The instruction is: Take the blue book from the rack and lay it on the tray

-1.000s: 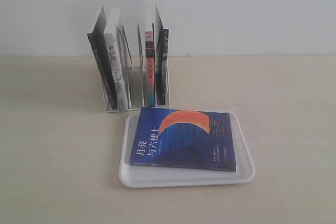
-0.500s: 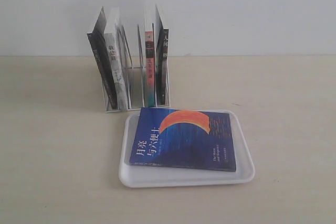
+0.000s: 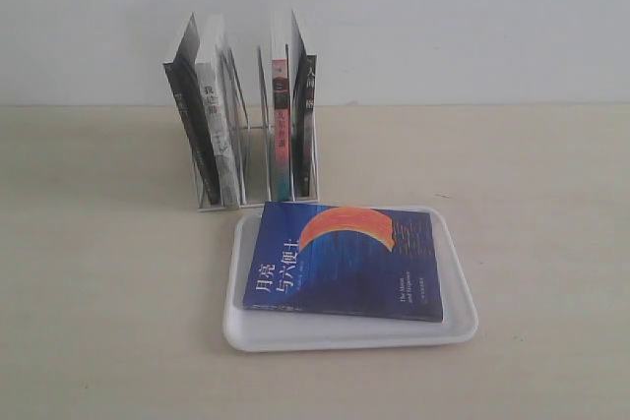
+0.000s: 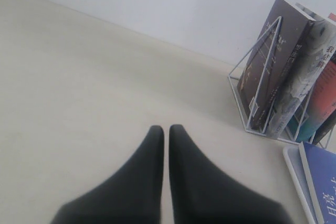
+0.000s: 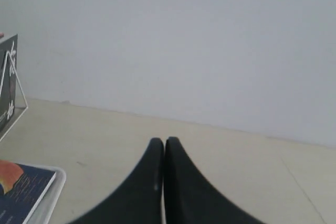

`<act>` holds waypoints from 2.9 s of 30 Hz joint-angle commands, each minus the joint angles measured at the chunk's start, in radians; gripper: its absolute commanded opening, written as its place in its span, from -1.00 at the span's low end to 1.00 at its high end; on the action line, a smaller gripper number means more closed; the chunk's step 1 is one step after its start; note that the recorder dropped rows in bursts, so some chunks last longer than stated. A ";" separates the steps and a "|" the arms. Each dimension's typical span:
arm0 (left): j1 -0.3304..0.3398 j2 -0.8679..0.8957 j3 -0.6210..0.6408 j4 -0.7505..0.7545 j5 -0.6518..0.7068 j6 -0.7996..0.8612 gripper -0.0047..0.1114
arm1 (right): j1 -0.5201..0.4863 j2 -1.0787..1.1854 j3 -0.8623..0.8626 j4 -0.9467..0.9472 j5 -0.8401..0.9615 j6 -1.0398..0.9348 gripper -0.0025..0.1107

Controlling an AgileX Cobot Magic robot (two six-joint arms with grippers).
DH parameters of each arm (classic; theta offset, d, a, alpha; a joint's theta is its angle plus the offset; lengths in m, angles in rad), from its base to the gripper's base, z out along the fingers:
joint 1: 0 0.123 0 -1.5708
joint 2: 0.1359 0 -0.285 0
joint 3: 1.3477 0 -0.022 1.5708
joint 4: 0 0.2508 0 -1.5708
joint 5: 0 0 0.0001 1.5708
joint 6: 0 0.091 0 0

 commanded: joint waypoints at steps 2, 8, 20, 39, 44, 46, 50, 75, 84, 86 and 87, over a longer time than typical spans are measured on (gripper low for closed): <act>0.002 -0.003 0.003 0.000 -0.007 0.004 -0.85 | -0.009 -0.006 0.132 0.042 -0.093 0.019 -0.96; 0.002 -0.003 0.003 0.000 -0.007 0.004 -0.85 | -0.009 -0.006 0.292 0.054 -0.249 0.038 -0.96; 0.002 -0.003 0.003 0.000 -0.007 0.004 -0.85 | -0.009 -0.006 0.292 0.052 -0.064 0.058 -0.96; 0.002 -0.003 0.003 0.000 -0.011 0.004 -0.85 | -0.009 -0.006 0.292 0.056 -0.059 0.231 -0.96; 0.002 -0.003 0.003 0.000 -0.011 0.004 -0.85 | -0.009 -0.006 0.292 0.056 -0.060 0.224 -0.96; 0.002 -0.003 0.003 0.000 -0.011 0.004 -0.85 | -0.009 -0.006 0.292 0.054 -0.060 0.206 -0.96; 0.002 -0.003 0.003 0.000 -0.011 0.004 -0.85 | -0.011 -0.006 0.292 0.052 -0.060 0.143 -0.96; 0.002 -0.003 0.003 0.000 -0.011 0.004 -0.85 | -0.009 -0.006 0.292 0.054 -0.060 0.133 -0.96; 0.002 -0.003 0.003 0.000 -0.013 0.004 -0.85 | -0.009 -0.006 0.292 0.054 -0.060 0.133 -0.96; 0.002 -0.003 0.003 0.000 -0.013 0.004 -0.85 | -0.009 -0.006 0.292 0.054 -0.060 0.133 -0.96; 0.002 -0.003 0.003 0.000 -0.013 0.004 -0.85 | -0.009 -0.006 0.292 0.054 -0.060 0.133 -0.96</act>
